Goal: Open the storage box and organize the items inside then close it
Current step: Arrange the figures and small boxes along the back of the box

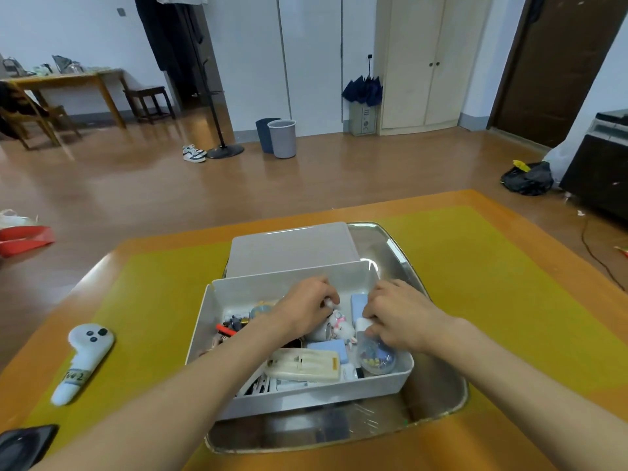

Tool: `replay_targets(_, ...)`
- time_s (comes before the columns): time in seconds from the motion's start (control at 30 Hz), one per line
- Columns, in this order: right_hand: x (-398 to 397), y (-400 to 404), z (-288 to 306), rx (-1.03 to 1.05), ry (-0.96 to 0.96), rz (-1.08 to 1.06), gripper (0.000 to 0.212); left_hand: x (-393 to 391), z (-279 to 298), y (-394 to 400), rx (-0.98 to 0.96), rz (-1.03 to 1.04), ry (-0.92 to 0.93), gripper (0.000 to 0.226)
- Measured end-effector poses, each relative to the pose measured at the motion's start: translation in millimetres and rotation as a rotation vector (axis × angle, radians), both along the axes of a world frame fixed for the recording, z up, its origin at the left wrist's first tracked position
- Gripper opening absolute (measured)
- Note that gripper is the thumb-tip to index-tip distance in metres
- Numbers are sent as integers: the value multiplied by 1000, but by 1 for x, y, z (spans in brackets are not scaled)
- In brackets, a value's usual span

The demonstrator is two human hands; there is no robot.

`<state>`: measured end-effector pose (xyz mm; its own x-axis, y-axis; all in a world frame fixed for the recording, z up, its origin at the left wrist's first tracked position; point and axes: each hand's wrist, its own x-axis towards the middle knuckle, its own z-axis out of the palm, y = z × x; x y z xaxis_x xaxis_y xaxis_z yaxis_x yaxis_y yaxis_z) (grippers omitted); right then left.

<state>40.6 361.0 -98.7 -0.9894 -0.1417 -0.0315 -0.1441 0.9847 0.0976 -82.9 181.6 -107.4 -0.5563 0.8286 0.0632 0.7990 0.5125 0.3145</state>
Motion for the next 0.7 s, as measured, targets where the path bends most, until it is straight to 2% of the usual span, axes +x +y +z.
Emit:
replay_targets(0.37, -4, 3, 10, 38, -51, 23, 34, -17, 5, 0, -88, -107, 34, 29)
replay_targets(0.53, -4, 5, 15, -57, 22, 24, 40, -19, 6, -3, -92, -76, 47, 33)
replay_targets(0.7, -8, 3, 19, -90, 123, -13, 35, -16, 2, -6, -72, -57, 47, 39)
